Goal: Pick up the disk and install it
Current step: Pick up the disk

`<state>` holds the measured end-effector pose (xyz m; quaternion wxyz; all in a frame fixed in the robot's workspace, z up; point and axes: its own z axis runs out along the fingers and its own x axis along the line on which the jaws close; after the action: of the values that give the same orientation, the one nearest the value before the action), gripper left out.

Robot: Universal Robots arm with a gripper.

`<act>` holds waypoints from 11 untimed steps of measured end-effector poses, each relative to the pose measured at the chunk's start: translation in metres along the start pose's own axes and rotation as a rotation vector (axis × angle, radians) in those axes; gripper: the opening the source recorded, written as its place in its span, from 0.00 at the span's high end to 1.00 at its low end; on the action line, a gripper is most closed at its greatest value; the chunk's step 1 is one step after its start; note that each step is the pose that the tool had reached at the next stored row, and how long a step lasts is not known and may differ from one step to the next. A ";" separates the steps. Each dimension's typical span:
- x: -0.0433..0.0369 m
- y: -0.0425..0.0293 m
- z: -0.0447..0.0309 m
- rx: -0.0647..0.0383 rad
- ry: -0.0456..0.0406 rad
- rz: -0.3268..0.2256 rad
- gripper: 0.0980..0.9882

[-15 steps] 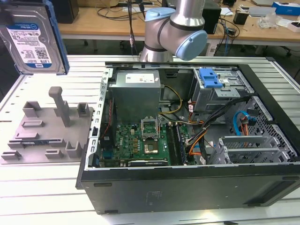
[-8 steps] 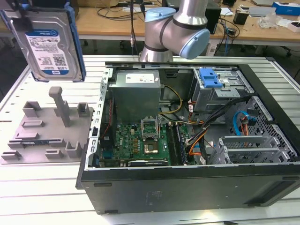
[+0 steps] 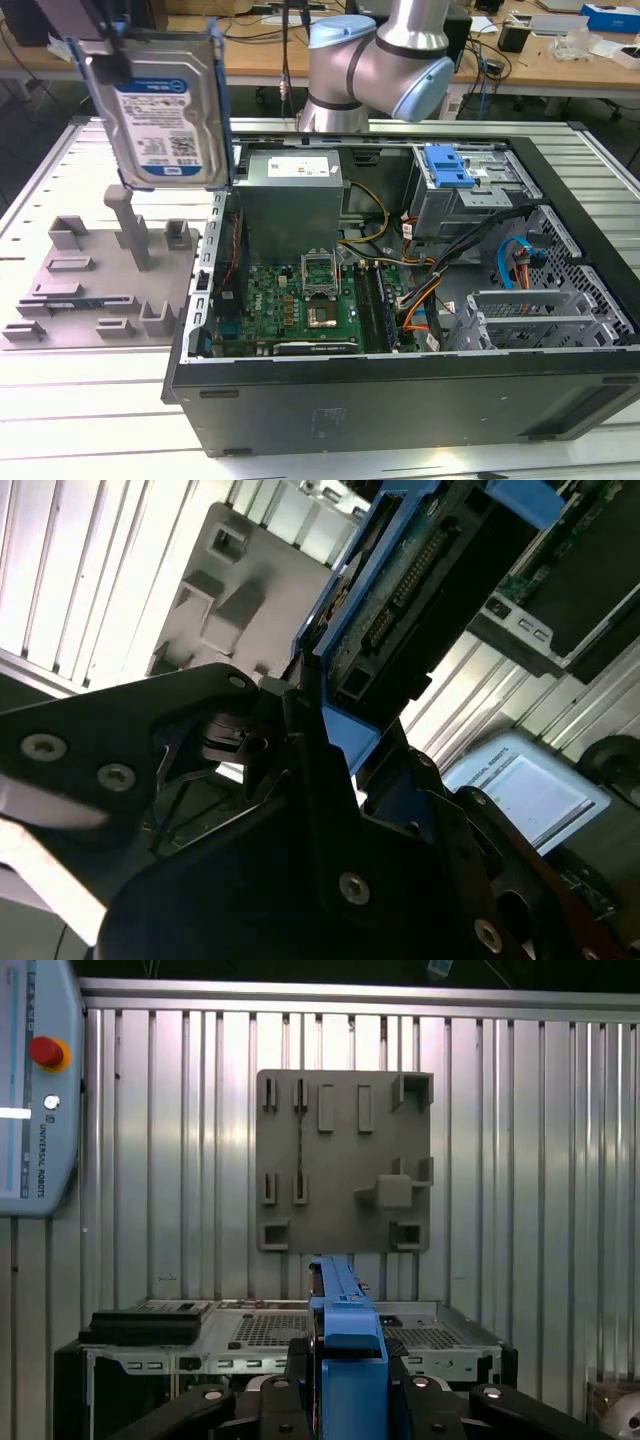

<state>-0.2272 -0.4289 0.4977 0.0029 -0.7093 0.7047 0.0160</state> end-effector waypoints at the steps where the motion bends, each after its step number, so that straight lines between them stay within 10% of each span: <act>1: 0.0030 -0.0070 -0.0002 0.000 0.0000 0.000 0.70; 11: 0.0250 -0.0600 -0.0017 -0.003 -0.0001 0.000 0.70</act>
<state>-0.1670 -0.4536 0.4977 0.0020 -0.7093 0.7047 0.0170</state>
